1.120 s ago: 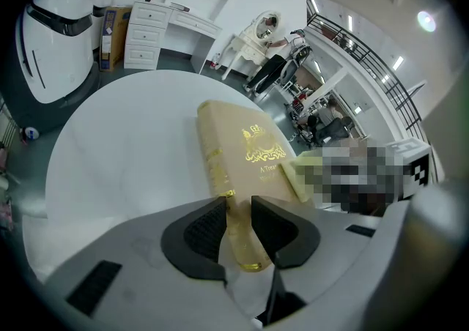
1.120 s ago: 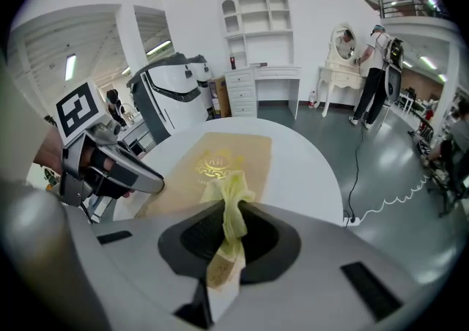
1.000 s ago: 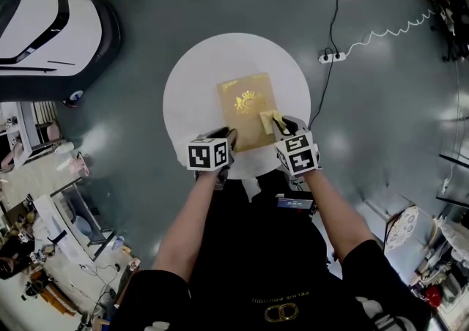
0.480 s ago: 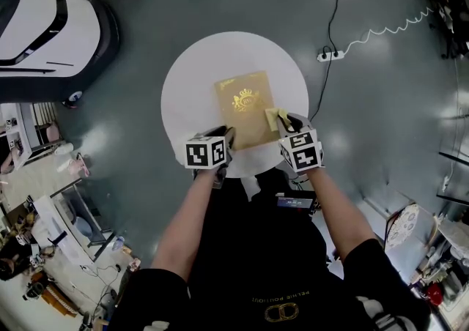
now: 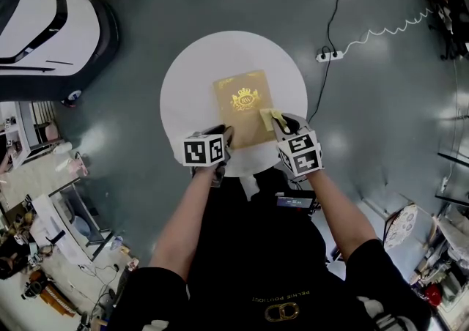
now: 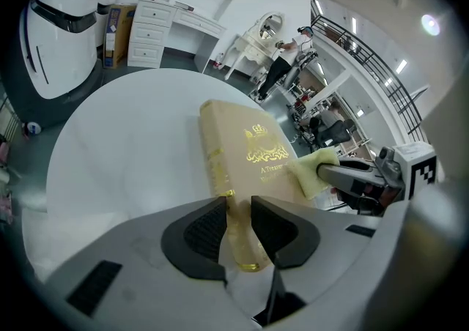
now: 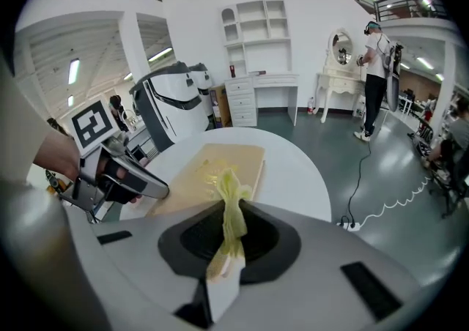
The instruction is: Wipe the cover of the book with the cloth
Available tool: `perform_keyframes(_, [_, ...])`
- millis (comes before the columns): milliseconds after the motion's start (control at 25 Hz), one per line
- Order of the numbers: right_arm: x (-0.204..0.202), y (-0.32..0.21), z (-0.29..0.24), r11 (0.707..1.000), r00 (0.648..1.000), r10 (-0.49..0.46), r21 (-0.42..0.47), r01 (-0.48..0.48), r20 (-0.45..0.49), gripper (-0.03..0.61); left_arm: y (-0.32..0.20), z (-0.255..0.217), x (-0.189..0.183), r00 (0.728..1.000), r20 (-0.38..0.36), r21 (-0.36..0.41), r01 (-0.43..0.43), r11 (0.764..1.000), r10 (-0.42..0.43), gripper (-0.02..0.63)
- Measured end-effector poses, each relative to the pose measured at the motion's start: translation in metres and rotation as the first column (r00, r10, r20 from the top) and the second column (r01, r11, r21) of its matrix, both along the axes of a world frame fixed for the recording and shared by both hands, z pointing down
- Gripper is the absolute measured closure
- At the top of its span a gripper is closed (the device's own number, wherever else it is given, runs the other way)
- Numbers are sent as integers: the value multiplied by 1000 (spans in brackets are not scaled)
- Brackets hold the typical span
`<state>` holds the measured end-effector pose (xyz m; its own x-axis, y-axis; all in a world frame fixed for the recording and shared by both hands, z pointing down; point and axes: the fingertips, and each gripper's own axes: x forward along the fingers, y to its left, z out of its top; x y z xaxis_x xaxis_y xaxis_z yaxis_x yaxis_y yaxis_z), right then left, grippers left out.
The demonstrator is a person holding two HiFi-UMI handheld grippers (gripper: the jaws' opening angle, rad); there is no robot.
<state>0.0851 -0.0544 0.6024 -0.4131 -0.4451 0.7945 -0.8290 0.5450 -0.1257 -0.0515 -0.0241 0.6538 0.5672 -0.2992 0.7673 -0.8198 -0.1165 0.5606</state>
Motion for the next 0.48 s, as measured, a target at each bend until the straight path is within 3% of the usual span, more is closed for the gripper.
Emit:
perform_keyframes(200, [-31, 12, -16, 996, 993, -90, 5, 90, 76, 488, 0, -1, 0, 1000, -7, -6, 6, 1000, -6, 508])
perform_keyframes(480, [-70, 41, -12, 972, 965, -215, -64, 226, 148, 488, 0, 0, 0, 1000, -6, 0, 6, 1000, -6, 508])
